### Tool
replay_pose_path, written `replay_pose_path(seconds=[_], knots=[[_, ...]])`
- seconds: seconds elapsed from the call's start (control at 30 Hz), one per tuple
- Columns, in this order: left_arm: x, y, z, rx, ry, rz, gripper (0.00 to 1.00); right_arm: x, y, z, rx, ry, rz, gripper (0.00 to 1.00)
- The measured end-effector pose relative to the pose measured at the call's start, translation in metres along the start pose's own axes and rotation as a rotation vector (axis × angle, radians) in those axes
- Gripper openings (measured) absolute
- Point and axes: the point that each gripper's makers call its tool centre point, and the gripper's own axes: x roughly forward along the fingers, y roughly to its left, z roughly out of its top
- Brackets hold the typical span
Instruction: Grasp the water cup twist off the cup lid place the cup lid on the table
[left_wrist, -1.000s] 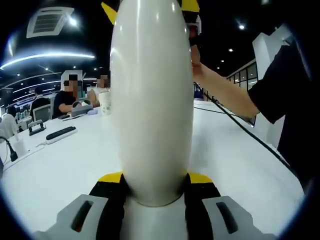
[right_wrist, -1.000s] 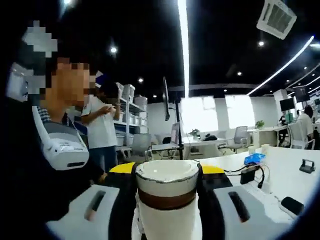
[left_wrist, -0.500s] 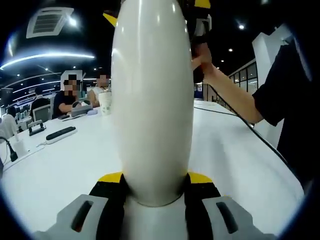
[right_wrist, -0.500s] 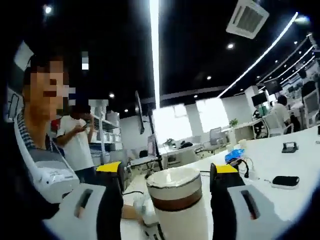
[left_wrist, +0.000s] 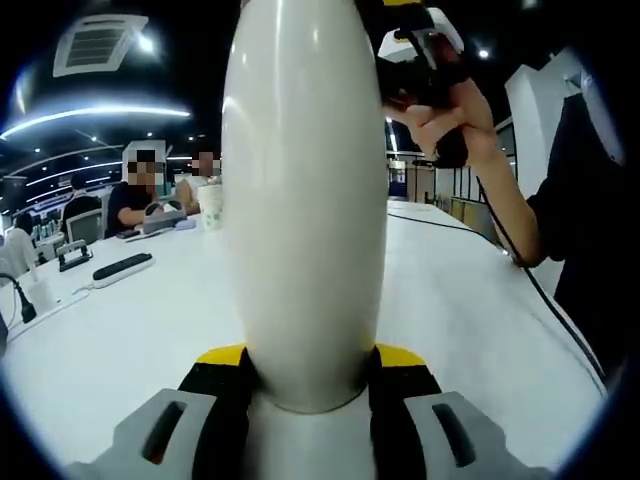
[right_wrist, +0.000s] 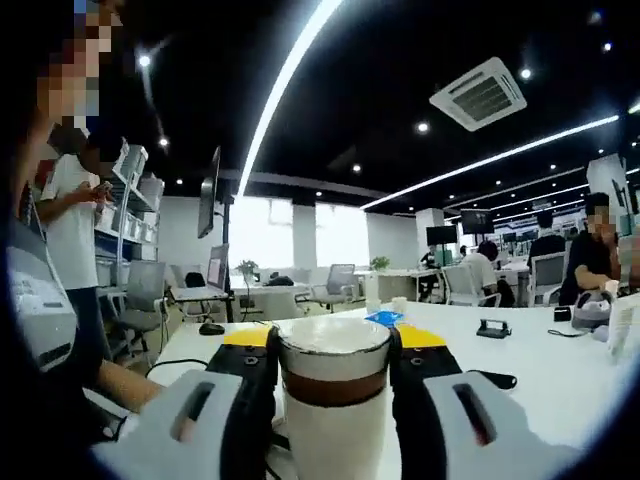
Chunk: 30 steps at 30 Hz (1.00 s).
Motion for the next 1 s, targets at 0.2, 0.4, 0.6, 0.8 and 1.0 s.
replay_pose_path(seconds=[0.2,0.4,0.6,0.8,1.0], knots=[[0.0,0.001,-0.001,-0.006,0.002,-0.001,0.47,0.005,0.007,0.0,-0.029,-0.003,0.194,0.46],[0.0,0.0,-0.001,-0.004,0.002,-0.007,0.47,0.0,0.014,-0.001,-0.064,0.037,0.467,0.46],[0.0,0.0,-0.001,-0.001,0.001,-0.012,0.47,-0.003,0.021,-0.003,-0.035,0.061,0.716,0.46],[0.0,0.0,-0.001,0.0,0.001,-0.014,0.47,-0.003,0.017,-0.003,-0.032,0.054,0.776,0.46],[0.001,0.0,-0.001,-0.004,0.003,-0.015,0.47,0.0,0.009,-0.002,0.034,0.017,0.616,0.47]])
